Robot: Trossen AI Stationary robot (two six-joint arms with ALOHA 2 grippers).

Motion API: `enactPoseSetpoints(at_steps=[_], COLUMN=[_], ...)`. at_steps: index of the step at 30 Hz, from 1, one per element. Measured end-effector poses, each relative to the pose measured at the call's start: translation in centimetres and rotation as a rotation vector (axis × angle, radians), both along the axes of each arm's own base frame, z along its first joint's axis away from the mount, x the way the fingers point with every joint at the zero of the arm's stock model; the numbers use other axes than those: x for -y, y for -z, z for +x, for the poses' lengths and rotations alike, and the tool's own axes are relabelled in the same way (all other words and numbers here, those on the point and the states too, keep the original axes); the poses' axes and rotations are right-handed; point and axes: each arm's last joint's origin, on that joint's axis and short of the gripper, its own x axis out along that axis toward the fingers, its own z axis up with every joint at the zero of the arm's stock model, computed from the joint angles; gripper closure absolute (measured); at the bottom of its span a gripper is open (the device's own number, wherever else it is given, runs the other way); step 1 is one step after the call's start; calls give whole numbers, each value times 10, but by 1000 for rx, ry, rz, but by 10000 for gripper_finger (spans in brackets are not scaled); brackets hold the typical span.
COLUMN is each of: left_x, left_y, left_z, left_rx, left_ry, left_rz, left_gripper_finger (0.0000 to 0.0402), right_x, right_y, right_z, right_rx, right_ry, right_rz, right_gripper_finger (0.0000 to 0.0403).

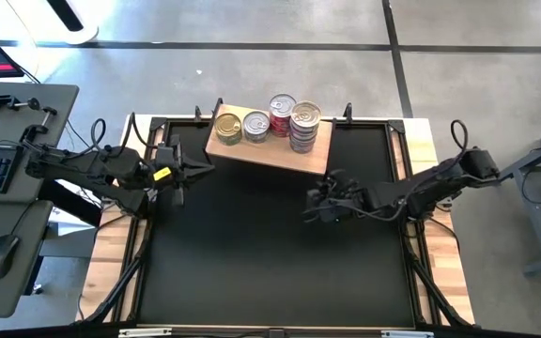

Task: Stack canned seafood by type on shelf
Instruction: Adjust the shelf

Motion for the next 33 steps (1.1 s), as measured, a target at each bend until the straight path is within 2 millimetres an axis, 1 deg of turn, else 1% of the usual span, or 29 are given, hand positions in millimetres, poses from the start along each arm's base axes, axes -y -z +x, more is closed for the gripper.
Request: enactPoseSetpoints(at_steps=[5,11,19,23,33], left_x=[0,-1,-1,-1,-1], left_y=[1,1,1,1,0], left_z=[1,1,1,1,1], left_rx=[-4,-6,1,3,24], left_ry=[-15,-33,-36,-36,-40], left_rz=[3,5,-24,-32,-84], left_gripper_finger=[401,402,401,401,401], right_x=[13,21,25,30,42], right_y=[2,4,6,8,10], right_z=[4,3,-3,-7,-13], right_rx=[-34,-81,-166,-215,-381], right_ry=[5,17,36,57,26], right_rz=[4,-17,-62,-89,-146], right_gripper_finger=[403,403,403,403,403])
